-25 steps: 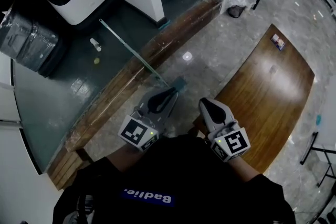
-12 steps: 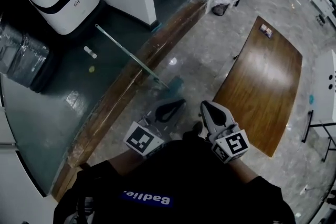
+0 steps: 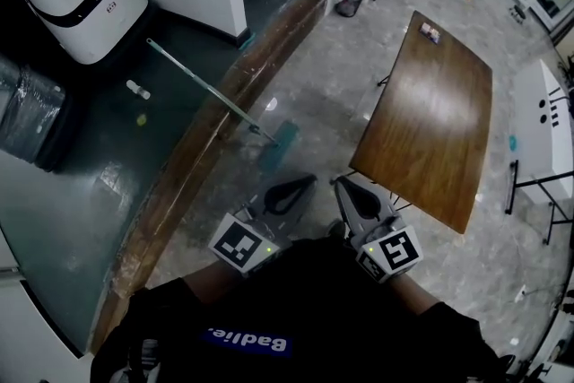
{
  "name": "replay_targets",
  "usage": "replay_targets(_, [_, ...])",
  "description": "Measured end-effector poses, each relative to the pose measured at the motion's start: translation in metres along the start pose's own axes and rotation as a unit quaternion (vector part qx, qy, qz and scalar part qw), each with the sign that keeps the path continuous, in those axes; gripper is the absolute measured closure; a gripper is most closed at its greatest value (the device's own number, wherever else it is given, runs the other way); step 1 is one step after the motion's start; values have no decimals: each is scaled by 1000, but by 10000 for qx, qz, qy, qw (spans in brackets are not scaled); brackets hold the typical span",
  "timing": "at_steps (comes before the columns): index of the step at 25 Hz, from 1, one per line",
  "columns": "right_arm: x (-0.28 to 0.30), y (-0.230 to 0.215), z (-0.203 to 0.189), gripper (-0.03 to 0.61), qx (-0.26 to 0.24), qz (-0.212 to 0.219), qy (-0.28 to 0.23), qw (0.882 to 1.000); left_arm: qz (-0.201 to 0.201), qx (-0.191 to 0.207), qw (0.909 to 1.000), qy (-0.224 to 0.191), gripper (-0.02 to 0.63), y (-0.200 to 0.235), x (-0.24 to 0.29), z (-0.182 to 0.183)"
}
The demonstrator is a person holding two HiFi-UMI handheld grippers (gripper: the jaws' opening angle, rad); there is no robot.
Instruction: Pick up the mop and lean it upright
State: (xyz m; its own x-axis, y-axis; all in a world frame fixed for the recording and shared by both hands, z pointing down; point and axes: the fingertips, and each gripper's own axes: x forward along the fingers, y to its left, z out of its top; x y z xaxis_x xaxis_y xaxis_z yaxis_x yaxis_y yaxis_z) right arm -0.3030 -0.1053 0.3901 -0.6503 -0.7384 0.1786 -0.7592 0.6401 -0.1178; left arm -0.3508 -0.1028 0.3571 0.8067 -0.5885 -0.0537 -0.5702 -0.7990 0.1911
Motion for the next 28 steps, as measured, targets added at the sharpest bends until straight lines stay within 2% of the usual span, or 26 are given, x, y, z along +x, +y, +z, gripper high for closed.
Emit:
replay_targets(7, [-31, -5, 11, 574, -102, 255, -253, 9993, 150, 236, 9996, 11, 598, -32, 8, 8])
replay_targets(13, [-85, -39, 18, 575, -111, 428, -437, 9981, 282, 259, 9992, 97, 598, -82, 48, 3])
replay_targets(18, [-118, -62, 14, 575, -61, 501, -487, 9975, 172, 389, 9988, 229, 598, -116, 82, -8])
replay_targets(23, [-134, -73, 9, 575, 41, 542, -500, 9973, 96, 359, 9987, 353, 598, -136, 99, -19])
replay_targets(28, [-138, -82, 10, 575, 49, 445, -558, 9974, 66, 402, 9986, 338, 598, -136, 105, -18])
